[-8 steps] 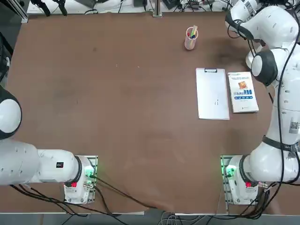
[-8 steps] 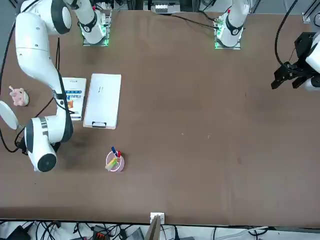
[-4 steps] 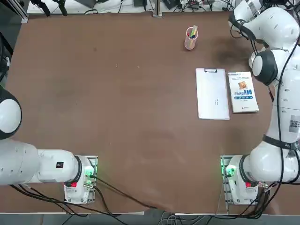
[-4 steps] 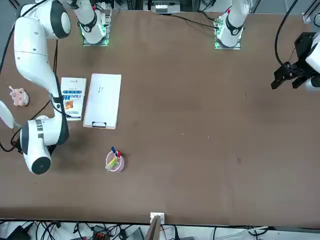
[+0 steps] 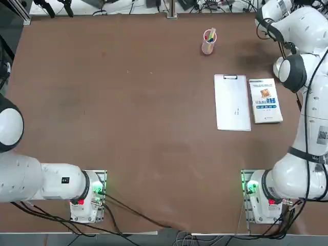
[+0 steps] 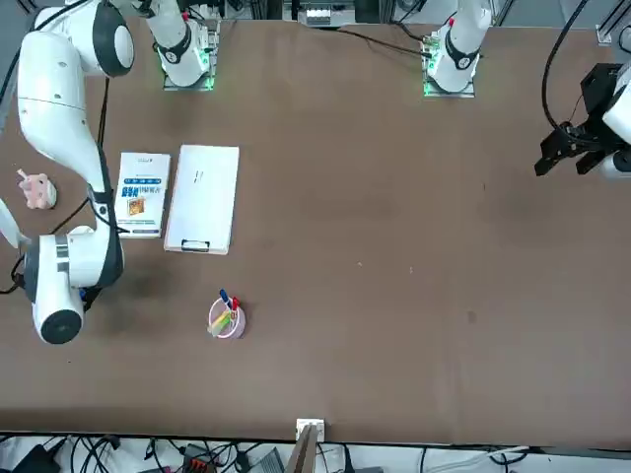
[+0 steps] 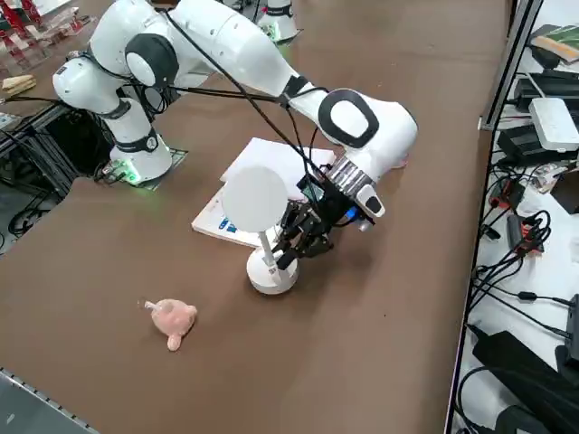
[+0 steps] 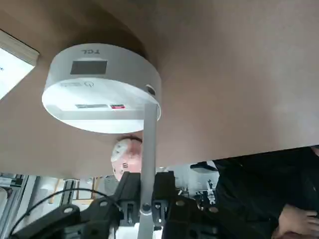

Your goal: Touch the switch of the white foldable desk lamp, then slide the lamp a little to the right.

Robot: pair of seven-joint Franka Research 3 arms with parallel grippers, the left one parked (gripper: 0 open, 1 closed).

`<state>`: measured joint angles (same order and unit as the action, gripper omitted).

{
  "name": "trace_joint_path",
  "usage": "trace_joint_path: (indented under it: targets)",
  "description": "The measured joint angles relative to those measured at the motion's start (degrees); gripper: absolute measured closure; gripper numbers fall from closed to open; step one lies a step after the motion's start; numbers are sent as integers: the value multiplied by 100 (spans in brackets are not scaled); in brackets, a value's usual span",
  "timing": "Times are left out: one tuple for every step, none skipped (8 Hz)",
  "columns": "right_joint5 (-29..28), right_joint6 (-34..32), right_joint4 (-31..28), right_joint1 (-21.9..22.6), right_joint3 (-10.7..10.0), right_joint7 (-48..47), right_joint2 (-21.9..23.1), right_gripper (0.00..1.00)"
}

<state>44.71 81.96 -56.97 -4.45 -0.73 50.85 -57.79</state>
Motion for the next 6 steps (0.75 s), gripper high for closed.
trace_joint_path:
  targets:
    - [-106,-2,2,-17,0,-4,0,85]
    - [-186,-3,2,-44,0,-16,0,85]
    - [-203,-3,2,-81,-1,-19,0,85]
    - [-204,-4,4,-112,-2,-31,0,85]
    - [-205,-5,5,-131,-2,-51,0,85]
    - [-207,-5,6,-140,-2,-92,-1,85]
